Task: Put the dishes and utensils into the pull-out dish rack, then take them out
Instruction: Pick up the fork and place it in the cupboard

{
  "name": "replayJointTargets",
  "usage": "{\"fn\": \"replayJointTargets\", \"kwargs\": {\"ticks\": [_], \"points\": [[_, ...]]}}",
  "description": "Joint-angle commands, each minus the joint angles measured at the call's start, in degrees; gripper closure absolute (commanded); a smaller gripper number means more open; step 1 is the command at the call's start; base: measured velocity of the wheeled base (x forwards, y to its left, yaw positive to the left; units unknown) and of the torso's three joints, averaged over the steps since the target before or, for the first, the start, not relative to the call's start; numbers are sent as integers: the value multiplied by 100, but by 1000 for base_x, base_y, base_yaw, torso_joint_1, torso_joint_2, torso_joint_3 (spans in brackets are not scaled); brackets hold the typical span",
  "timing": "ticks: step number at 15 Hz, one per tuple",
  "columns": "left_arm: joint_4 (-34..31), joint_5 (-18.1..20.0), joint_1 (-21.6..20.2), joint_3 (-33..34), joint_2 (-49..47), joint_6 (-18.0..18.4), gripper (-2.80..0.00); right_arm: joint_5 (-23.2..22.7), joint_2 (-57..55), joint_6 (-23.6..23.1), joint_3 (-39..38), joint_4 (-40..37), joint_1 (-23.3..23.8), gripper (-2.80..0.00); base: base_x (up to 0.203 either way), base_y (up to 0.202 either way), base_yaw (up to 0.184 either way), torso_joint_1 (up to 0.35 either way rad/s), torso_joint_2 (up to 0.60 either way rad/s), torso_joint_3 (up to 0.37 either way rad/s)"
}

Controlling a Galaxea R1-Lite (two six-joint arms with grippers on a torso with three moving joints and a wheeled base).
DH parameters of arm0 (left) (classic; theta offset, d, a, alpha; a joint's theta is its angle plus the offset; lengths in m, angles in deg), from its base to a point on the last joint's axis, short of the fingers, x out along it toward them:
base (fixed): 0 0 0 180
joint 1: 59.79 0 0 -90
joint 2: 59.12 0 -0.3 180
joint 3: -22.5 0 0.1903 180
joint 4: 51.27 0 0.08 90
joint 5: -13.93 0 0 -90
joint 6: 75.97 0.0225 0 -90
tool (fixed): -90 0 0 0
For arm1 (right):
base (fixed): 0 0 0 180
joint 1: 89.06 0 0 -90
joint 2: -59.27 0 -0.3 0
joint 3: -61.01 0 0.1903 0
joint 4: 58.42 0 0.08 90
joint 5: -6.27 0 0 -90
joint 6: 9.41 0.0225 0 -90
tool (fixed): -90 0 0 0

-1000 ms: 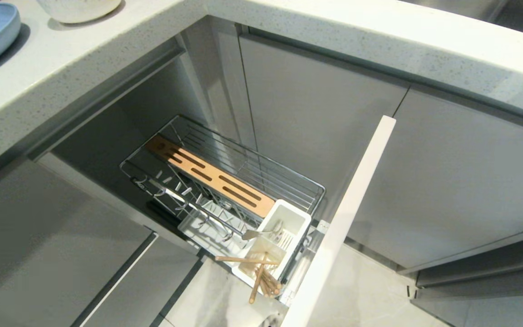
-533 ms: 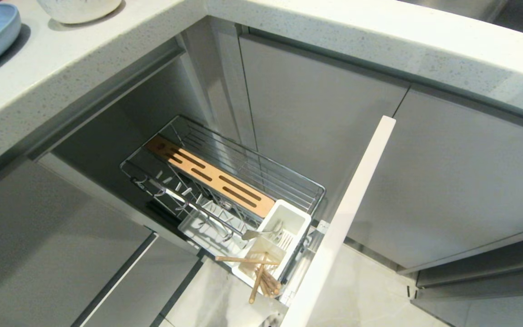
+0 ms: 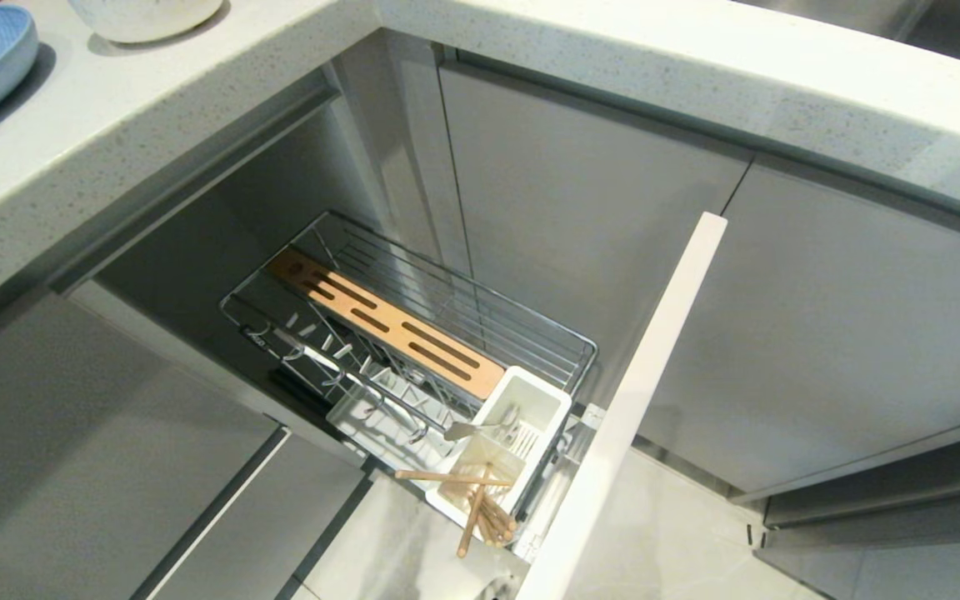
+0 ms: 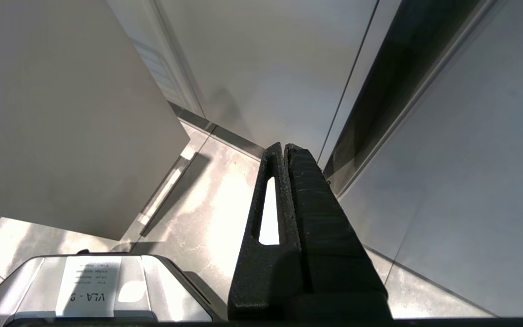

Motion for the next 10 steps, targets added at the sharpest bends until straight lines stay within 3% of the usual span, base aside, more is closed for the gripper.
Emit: {"fn": "replayJointTargets", "kwargs": {"ticks": [1,4,10], "points": [[0,18,548,6,211,-419,0,0,23,-2,-9,3,-6,0,0,0,0,0,0,0],[-19,11,1592,220,444,-641,0,0,16,2,-9,3,-1,0,0,0,0,0,0,0],[-49,1,3695,979,876,-645,0,1,22,2,-9,3,-1,0,0,0,0,0,0,0]]}}
